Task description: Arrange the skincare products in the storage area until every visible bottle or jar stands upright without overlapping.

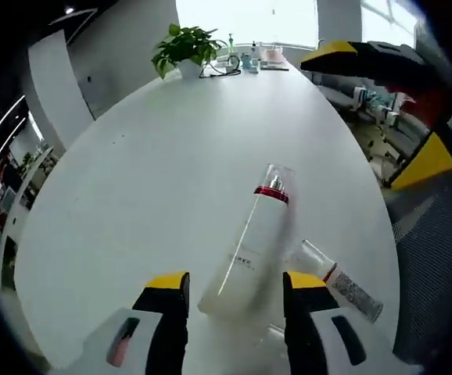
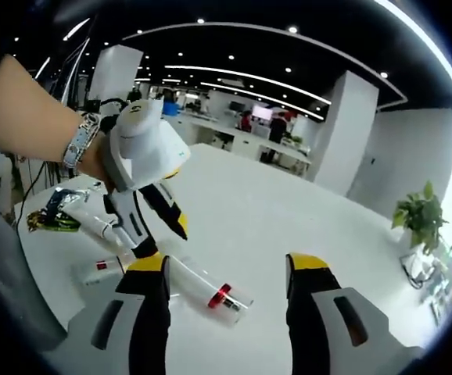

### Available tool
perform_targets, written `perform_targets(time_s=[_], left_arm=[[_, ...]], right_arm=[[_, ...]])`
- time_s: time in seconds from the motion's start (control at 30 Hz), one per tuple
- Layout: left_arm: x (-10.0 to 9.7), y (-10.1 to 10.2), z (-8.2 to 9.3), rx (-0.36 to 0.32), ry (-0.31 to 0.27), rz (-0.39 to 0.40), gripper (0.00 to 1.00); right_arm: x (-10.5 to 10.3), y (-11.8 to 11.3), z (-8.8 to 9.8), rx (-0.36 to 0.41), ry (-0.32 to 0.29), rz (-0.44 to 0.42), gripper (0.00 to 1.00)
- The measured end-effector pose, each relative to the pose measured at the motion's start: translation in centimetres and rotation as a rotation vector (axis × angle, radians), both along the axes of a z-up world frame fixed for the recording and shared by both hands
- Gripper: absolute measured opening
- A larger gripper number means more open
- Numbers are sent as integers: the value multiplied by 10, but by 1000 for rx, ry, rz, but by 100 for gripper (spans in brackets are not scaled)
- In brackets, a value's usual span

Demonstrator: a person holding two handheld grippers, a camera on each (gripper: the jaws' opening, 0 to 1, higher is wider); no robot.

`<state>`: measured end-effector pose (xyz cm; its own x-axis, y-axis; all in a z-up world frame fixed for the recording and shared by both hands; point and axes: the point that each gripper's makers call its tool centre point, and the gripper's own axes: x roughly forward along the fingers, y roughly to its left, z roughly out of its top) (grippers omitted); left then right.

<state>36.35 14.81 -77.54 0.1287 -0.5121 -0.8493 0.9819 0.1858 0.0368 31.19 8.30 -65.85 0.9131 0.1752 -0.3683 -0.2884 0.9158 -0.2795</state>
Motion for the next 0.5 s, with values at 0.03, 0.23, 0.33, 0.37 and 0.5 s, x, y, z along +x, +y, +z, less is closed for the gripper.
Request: perform_targets(time_s=[0.03,0.23,0.33,0.37,0.5], left_arm=[[0,0,-2,10,1,-4,50],[-1,2,-15,85,-9,-45,41],[0,4,-16,114,-38,-63,35],[1,5,-16,122,-50,-77,34],[-6,10,-18,162,-74,-120,29]], right_arm=[[0,0,-1,0,3,-1,57],[1,0,-4,7,18,3,57],[1,2,-5,10,27,11,57],[1,3,-6,14,30,15,57],[1,5,-8,34,44,23,57]])
